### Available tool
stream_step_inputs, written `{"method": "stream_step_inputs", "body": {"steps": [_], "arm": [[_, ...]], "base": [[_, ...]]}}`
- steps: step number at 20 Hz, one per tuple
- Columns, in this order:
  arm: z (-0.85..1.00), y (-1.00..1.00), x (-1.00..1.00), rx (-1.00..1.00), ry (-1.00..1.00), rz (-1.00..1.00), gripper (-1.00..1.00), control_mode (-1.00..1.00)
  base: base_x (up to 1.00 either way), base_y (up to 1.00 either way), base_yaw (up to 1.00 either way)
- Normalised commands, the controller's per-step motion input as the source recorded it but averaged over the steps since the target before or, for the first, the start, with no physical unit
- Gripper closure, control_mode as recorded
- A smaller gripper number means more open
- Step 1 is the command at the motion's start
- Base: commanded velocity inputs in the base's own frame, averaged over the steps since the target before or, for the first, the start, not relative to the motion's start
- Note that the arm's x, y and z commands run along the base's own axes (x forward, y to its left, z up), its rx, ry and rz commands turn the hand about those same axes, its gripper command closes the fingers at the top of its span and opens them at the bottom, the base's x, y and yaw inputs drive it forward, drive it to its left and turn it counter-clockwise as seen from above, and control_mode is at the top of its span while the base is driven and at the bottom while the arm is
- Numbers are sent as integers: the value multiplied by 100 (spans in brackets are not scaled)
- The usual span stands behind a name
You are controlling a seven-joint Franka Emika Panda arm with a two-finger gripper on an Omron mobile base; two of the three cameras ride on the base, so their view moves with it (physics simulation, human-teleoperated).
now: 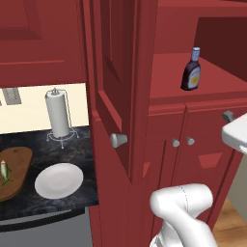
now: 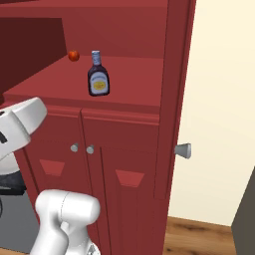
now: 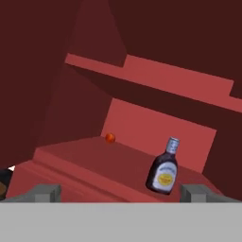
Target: Pick the fish from the plate and place it on the cutting board. Then pick the condiment bottle from the cabinet and place it next to the cutting board.
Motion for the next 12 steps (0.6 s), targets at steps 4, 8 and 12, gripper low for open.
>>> {"method": "stream_step_inputs", "body": {"steps": [4, 8, 12], "arm": [[0, 0, 4, 10, -2, -4, -100, -100], [0, 0, 6, 10, -1, -4, -100, -100], [1, 0, 7, 8, 0, -4, -100, -100]], "base": [[0, 0, 0], [0, 0, 0], [0, 0, 0]]}}
